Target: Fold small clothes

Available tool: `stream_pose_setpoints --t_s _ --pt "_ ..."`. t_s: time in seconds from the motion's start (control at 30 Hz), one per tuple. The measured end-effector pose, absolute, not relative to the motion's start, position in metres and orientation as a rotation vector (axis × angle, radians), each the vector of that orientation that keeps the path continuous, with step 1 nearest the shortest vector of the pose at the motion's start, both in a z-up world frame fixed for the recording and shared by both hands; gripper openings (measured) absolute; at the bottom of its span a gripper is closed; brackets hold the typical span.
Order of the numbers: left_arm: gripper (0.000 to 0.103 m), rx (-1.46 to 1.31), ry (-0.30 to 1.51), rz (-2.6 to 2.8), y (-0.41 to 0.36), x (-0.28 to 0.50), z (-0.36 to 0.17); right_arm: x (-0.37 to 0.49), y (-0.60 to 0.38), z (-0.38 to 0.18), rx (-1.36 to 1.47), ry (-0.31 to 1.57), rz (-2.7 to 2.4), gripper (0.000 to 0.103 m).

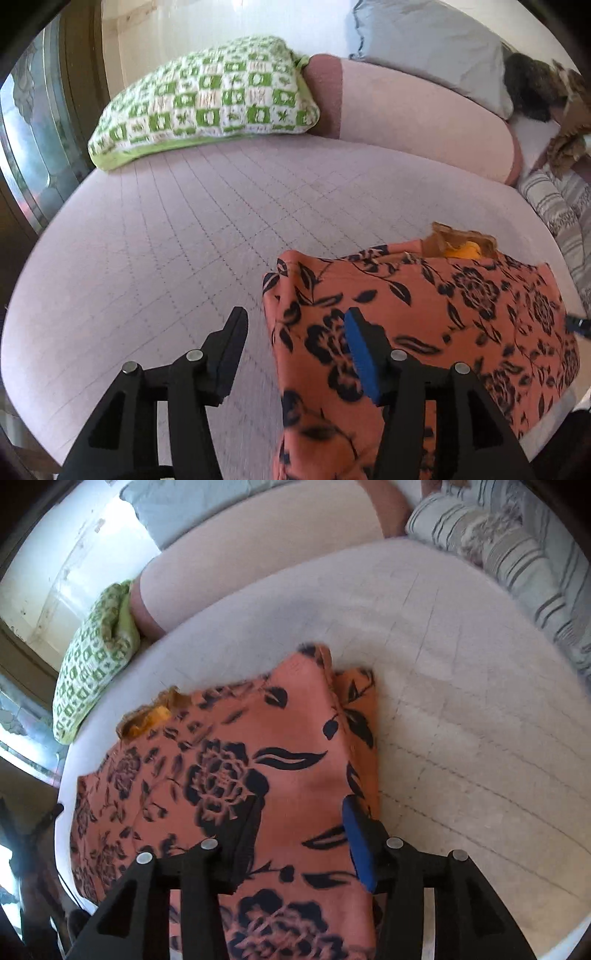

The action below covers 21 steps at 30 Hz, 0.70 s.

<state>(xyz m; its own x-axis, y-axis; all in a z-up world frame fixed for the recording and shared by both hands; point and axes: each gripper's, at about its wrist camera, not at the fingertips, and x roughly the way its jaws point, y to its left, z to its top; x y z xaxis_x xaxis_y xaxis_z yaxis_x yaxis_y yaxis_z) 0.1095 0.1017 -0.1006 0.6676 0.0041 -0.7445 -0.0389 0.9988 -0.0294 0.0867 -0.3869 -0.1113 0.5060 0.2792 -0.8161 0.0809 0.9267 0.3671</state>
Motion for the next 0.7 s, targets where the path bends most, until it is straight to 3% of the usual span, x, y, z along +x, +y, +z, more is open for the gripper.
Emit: stream_pose_setpoints --t_s 0.07,0.13,0.17,0.3,0.47,0.57,0.63,0.7 --pt "0.056 -0.036 0.821 0.042 0.101 0.098 -0.093 0.076 -0.375 -0.096 0.36 0.998 0.162 0.054" --pt "0.06 -0.038 0.818 0.057 0.1 0.089 -0.088 0.069 -0.365 -0.095 0.336 0.991 0.197 0.069" --pt "0.06 -0.039 0.816 0.06 0.101 0.086 -0.086 0.067 -0.362 -0.102 0.325 1.016 0.188 0.07" --pt "0.06 -0.037 0.812 0.065 0.1 0.071 -0.079 0.061 -0.378 -0.126 0.376 1.067 0.093 0.063" --pt "0.061 -0.048 0.806 0.069 0.101 0.059 -0.077 0.04 -0.352 -0.087 0.335 0.966 0.178 0.069" --pt "0.064 -0.086 0.814 0.06 0.101 0.052 -0.082 0.041 -0.351 -0.119 0.356 1.068 0.194 0.07" --pt "0.07 -0.095 0.82 0.047 0.098 0.046 -0.09 0.034 -0.373 -0.136 0.503 1.064 0.179 0.059" --pt "0.071 -0.048 0.849 0.046 0.092 0.041 -0.109 0.025 -0.379 -0.123 0.531 1.034 0.144 0.062"
